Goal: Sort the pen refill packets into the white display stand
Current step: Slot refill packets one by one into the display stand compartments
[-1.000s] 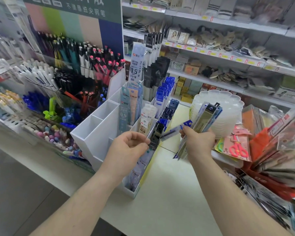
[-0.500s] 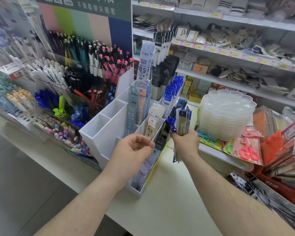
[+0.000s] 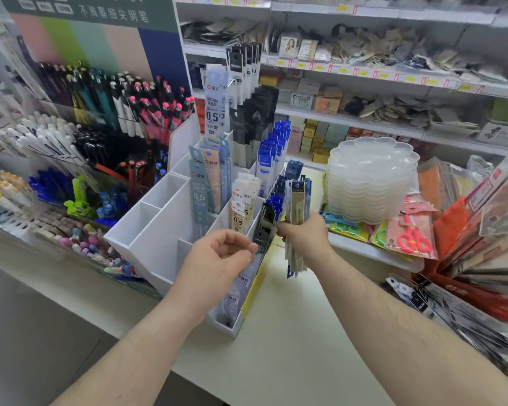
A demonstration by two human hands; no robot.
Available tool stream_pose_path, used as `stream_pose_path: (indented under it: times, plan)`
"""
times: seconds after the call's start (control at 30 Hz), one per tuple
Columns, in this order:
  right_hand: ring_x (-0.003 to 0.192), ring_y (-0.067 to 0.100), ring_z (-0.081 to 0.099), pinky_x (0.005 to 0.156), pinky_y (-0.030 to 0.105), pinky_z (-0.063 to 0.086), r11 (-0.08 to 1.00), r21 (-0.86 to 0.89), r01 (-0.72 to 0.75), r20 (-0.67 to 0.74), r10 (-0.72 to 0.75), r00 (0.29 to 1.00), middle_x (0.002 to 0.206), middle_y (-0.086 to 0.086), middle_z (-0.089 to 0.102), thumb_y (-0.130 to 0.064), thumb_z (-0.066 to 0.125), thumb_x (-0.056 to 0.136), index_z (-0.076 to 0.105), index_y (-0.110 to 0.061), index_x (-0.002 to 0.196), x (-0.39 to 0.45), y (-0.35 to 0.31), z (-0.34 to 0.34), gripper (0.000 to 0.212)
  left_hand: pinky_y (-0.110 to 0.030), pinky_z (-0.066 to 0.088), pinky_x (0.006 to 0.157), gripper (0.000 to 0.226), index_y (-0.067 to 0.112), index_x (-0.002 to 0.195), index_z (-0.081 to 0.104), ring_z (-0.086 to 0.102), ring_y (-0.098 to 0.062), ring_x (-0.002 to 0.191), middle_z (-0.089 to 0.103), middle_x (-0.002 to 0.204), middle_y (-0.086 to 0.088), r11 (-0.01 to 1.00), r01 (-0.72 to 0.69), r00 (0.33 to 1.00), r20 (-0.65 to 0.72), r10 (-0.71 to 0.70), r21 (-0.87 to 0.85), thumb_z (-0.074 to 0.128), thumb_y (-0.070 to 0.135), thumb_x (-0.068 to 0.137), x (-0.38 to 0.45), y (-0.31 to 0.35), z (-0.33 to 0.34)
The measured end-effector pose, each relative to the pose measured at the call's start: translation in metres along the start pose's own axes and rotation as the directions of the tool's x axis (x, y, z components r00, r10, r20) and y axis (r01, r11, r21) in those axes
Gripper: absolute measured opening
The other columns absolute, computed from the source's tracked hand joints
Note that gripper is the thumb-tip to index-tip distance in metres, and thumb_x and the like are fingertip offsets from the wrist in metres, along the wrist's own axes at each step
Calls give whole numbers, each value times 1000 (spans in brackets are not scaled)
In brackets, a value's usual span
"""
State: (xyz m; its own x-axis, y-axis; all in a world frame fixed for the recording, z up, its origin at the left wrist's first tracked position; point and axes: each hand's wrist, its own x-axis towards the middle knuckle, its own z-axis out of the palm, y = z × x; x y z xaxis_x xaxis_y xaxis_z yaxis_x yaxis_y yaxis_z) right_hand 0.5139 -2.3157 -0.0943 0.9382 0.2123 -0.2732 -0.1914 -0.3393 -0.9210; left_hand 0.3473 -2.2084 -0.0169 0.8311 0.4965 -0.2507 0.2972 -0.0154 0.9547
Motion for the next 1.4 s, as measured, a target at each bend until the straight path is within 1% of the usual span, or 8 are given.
stream_pose_path:
  times: [0.23, 0.47, 0.67, 0.8, 0.9, 1.1, 1.23, 1.4]
  plan:
    - [71, 28, 71, 75, 46, 59, 940, 319, -124, 97, 97, 991, 74, 12, 67, 0, 75, 81, 62, -2, 96, -34, -3, -25, 19, -41, 55, 93, 21, 15, 90, 67, 70, -25, 98, 76, 93, 0, 1000, 10, 995, 103, -9, 0, 63, -5, 88, 8, 2, 28]
    - [80, 32, 63, 65, 36, 56, 773, 516, -369, 353, 200, 914, 86, 19, 60, -1, 59, 88, 62, -3, 83, -76, -15, -43, 6, -32, 53, 92, 34, 30, 113, 54, 65, -6, 100, 64, 108, 14, 977, 37, 945, 311, -102, 209, 70, 15, 86, 12, -8, 56]
    - [69, 19, 69, 57, 29, 56, 710, 574, -409, 350, 239, 906, 78, 4, 71, -9, 56, 93, 70, -12, 96, -103, -27, -47, 14, -30, 54, 80, 47, 30, 121, 56, 68, -10, 103, 73, 108, 4, 978, 189, 815, 543, -203, 83, 68, 18, 78, 12, -2, 73]
    - [92, 18, 71, 76, 35, 58, 833, 454, -316, 297, 193, 935, 90, 1, 76, -13, 59, 95, 73, -19, 105, -107, -28, -50, 19, -47, 55, 93, 36, 31, 116, 59, 70, -16, 101, 74, 105, -1, 981, 192, 785, 593, -178, 40, 62, 4, 91, 13, -4, 73]
    - [94, 20, 73, 87, 42, 57, 948, 255, -191, 248, 126, 960, 91, 0, 77, -22, 65, 94, 71, -27, 96, -109, -31, -57, 9, -41, 57, 78, 32, 17, 116, 64, 69, -20, 81, 72, 89, -8, 983, 184, 780, 611, -139, -11, 61, -2, 91, 15, -4, 71]
    - [85, 13, 73, 76, 33, 60, 985, 163, 49, -4, -49, 999, 92, -3, 77, -18, 81, 80, 71, -20, 99, -109, -34, -68, 21, -41, 57, 92, 34, 16, 117, 66, 71, -27, 102, 75, 106, -11, 982, 172, 842, 530, -103, -82, 74, 4, 86, 17, -6, 67]
    - [80, 21, 73, 69, 34, 61, 967, 248, 62, 8, -66, 998, 87, 4, 77, -10, 71, 89, 75, -15, 91, -113, -34, -68, 7, -40, 57, 91, 38, 18, 116, 65, 72, -22, 100, 75, 104, -8, 978, 185, 846, 522, -108, -98, 77, 10, 82, 16, -4, 63]
    - [59, 15, 61, 61, 31, 52, 915, 397, 73, -143, -17, 990, 66, 2, 64, -9, 56, 99, 64, -10, 87, -109, -35, -74, 14, -36, 58, 72, 34, 17, 112, 60, 74, -20, 82, 74, 91, -5, 958, 239, 869, 475, -139, -157, 74, 5, 84, 12, -2, 60]
